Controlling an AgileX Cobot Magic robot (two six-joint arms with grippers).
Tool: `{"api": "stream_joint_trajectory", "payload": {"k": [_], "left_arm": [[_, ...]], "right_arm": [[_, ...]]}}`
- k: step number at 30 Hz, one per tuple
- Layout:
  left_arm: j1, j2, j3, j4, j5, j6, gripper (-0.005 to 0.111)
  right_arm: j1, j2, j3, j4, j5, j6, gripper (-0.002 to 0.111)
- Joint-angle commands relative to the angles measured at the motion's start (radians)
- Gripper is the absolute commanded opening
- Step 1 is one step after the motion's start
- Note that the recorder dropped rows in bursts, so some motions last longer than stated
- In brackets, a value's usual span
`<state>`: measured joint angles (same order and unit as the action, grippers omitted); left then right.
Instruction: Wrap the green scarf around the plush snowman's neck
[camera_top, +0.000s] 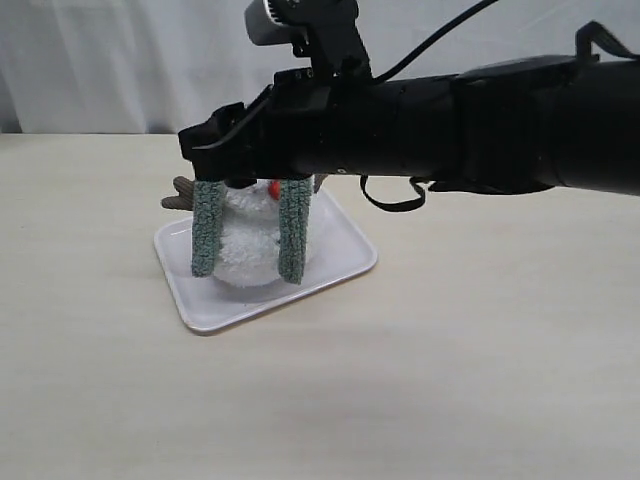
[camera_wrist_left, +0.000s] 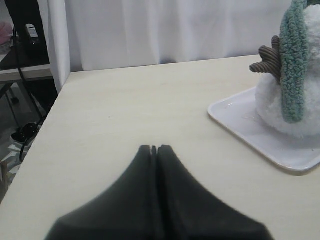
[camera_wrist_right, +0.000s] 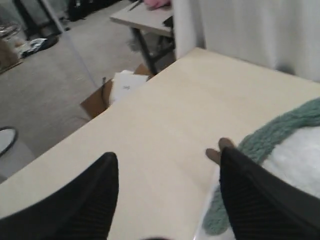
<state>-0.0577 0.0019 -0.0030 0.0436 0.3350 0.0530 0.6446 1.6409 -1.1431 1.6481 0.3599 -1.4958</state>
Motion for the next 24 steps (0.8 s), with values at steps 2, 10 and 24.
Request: {"api": "stream_joint_trajectory", "payload": {"k": [2,10,24], "left_arm": [[-0.003,-0.002,0.003,-0.002,-0.012,-0.002,0.000],[-0.003,-0.002,0.003,-0.002,-0.012,-0.002,0.000],[-0.003,-0.002,0.003,-0.002,-0.012,-0.002,0.000]], "right_arm": [[-0.071,-0.011,-0.032,-0.634,0.197,0.567,0.052],[-0.087,-0.013,-0.055,-1.300,0.121,1.222,0.051],[-0.084,-0.013,0.015,-1.286,0.002,1.222,0.051]]}}
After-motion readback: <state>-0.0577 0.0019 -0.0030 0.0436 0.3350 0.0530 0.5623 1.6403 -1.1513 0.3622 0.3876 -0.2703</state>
